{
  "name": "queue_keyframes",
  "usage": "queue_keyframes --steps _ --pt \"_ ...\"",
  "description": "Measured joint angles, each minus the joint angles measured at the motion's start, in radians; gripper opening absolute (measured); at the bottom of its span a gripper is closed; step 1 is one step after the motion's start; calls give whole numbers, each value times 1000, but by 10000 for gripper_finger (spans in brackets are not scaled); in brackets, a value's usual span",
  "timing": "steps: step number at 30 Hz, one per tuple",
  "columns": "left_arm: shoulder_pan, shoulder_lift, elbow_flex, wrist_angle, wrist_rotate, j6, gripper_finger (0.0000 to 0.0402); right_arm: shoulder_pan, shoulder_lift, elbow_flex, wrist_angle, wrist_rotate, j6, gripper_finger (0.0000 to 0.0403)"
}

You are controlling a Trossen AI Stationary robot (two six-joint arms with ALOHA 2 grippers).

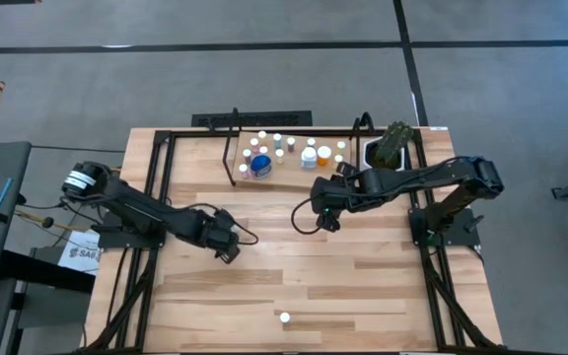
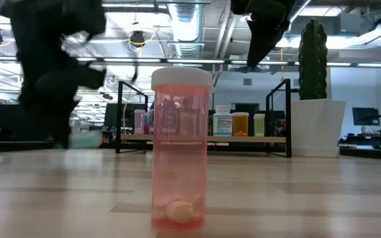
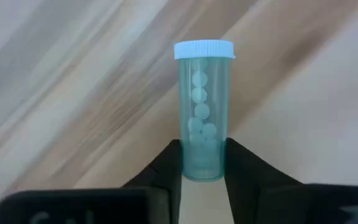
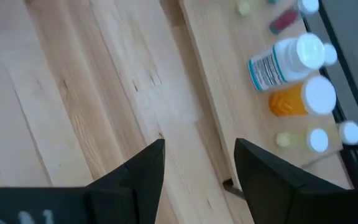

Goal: Pick and place medicine bottles onto shelf by color
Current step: Put the blue pill bottle on the shelf

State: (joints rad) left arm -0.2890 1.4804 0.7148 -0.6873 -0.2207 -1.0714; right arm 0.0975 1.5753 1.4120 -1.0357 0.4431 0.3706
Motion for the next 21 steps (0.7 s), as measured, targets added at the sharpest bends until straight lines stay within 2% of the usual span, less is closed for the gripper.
queue_keyframes --steps 4,8,11,15,18,21 --pt "-20 -50 57 20 -51 3 59 11 0 0 73 0 -82 214" --pt "-77 -100 125 138 -142 6 88 43 0 -10 242 0 -236 214" --pt "-142 -112 167 255 -216 63 104 67 0 -43 383 -6 -351 214" --pt "-219 -113 234 418 -286 195 102 101 0 -60 536 -86 -489 214" --pt "-248 -103 266 513 -289 283 88 129 0 -60 631 -160 -562 214" --pt "-268 -104 294 562 -292 334 77 159 0 -60 693 -183 -600 214"
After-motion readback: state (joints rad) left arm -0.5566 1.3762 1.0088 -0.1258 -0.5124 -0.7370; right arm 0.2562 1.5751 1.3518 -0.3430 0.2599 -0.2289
